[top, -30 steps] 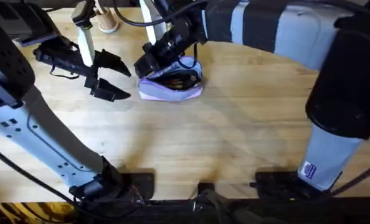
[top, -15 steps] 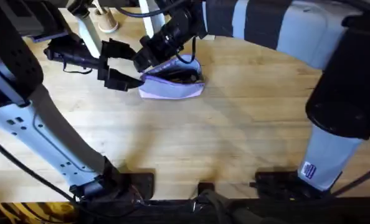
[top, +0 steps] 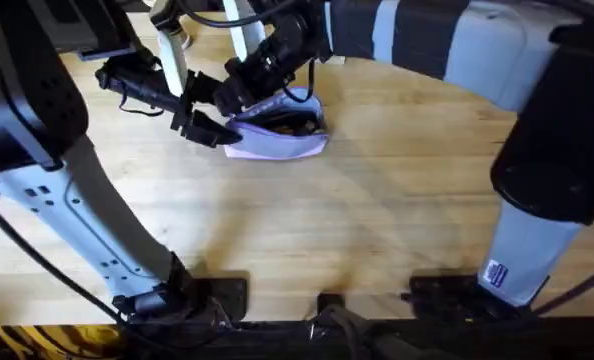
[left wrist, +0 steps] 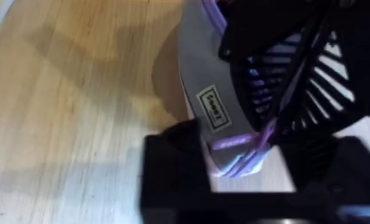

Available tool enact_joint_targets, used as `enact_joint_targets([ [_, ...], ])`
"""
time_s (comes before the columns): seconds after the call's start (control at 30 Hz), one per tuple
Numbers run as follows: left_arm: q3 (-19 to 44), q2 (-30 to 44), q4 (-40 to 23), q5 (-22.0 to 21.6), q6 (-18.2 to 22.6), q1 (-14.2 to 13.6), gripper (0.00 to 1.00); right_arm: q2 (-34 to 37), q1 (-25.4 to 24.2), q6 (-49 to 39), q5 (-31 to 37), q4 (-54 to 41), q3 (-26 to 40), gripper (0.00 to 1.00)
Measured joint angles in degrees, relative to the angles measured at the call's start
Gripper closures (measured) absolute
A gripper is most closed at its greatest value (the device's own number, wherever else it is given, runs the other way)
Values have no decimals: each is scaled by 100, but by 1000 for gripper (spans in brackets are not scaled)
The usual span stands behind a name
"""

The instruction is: Unzip the bag, pick up the pens from the table one at a time and place them inside, then zip the bag closed.

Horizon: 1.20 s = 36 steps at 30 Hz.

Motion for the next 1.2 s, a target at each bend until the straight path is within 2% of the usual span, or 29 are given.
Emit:
enact_joint_targets([
  [0.07,-2,0,-39,-48,-30,2,612,0,0,0,15,8,0,969],
  [0.13,-2,0,-49,-34,-37,-7,897,0,-1,0,57,11,3,969],
  [0.17,-2,0,-45,-23,-35,-12,939,0,-6,0,81,12,8,969],
  [0.47,-2,0,-10,47,-45,-9,959,0,-256,9,203,-208,42,970],
  [0.8,-2,0,69,89,-47,-16,959,-5,-1056,42,68,-1095,94,970],
  [0.97,-2,0,100,119,-47,-31,959,-7,-1227,42,-25,-1217,94,970],
  [1.17,-1,0,130,168,-46,-43,959,-75,-1469,42,116,-1324,94,971],
  [1.2,-2,0,130,218,-48,-49,958,-251,-1691,41,233,-1393,94,971],
])
